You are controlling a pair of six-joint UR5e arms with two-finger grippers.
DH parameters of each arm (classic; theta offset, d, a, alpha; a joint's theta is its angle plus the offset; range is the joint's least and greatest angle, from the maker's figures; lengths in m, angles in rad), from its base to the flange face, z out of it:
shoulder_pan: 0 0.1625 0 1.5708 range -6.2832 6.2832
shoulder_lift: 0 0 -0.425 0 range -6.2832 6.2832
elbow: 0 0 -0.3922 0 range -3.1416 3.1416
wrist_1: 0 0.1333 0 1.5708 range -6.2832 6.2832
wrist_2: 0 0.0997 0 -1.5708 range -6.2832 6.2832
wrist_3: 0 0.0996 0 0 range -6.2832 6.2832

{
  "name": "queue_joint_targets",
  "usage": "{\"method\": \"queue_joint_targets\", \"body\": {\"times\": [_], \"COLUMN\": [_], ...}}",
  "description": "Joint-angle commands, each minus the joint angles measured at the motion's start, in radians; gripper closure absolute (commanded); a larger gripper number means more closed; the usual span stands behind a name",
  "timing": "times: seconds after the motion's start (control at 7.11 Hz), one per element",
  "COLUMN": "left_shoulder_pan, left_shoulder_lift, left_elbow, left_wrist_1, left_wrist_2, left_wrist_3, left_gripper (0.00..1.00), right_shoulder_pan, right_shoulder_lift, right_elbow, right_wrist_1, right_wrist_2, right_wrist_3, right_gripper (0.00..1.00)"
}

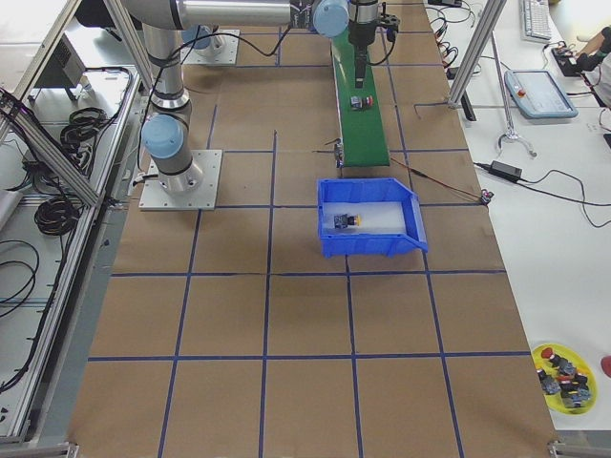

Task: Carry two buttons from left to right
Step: 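Move the right gripper back to the belt and grasp the red button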

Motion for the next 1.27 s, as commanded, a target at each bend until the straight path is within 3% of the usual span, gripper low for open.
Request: {"method": "queue_joint_targets", "body": {"times": [0.0, 0.28, 0.56, 0.84, 1.13], "left_shoulder_pan": [0.001, 0.002, 0.002, 0.002, 0.002], "left_shoulder_lift": [0.001, 0.001, 0.001, 0.003, 0.003], "left_elbow": [-0.001, -0.004, -0.004, -0.004, -0.004], "left_wrist_1": [0.000, 0.000, 0.000, 0.000, 0.000], "left_wrist_2": [0.000, 0.000, 0.000, 0.000, 0.000], "left_wrist_3": [0.001, 0.001, 0.001, 0.001, 0.001], "left_gripper": [0.00, 0.00, 0.00, 0.00, 0.00], "right_shoulder_pan": [0.070, 0.085, 0.064, 0.050, 0.035], "right_shoulder_lift": [0.060, 0.121, 0.169, 0.181, 0.201], "right_elbow": [0.010, 0.013, 0.030, 0.085, 0.120], "right_wrist_1": [-0.099, -0.145, -0.148, -0.289, -0.329], "right_wrist_2": [0.001, 0.003, 0.148, 0.155, 0.146], "right_wrist_3": [0.009, 0.007, 0.006, 0.004, 0.001], "right_gripper": [0.01, 0.01, 0.01, 0.01, 0.01]}}
